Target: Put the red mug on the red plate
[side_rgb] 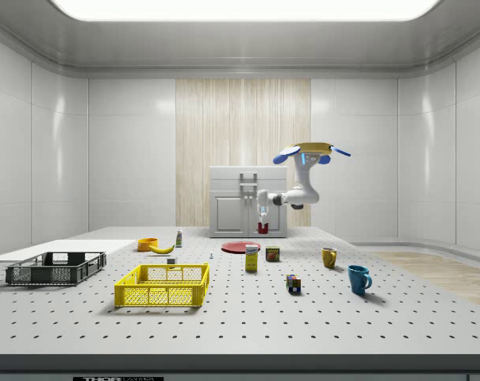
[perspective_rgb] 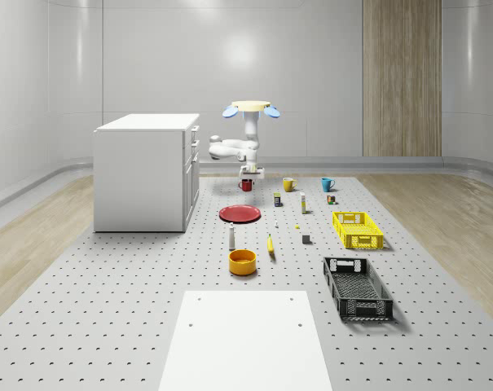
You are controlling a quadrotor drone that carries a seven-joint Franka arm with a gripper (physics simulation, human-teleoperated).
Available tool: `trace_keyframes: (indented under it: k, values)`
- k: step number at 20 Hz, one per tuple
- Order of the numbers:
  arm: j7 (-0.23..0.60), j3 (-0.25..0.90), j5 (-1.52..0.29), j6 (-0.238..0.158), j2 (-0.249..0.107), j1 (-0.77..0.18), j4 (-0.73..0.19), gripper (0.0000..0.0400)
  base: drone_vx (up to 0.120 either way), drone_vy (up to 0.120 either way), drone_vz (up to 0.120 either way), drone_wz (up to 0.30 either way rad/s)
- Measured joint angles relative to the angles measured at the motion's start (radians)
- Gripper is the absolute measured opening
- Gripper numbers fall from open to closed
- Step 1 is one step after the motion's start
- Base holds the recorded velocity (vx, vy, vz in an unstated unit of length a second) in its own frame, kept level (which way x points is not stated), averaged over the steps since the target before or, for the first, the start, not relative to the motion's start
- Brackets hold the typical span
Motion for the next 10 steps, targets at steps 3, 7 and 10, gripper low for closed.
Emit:
trace_keyframes:
  k: [3,7,10]
  values:
    - [0.000,0.001,0.002,0.005,-0.006,-0.001,0.000,0.0100,0.120,0.000,0.000,0.000]
    - [0.001,0.002,0.005,0.012,-0.013,-0.001,0.000,0.0100,0.120,0.000,0.000,0.000]
    - [0.001,0.002,0.007,0.017,-0.018,-0.002,0.000,0.0100,0.120,0.000,0.000,0.000]
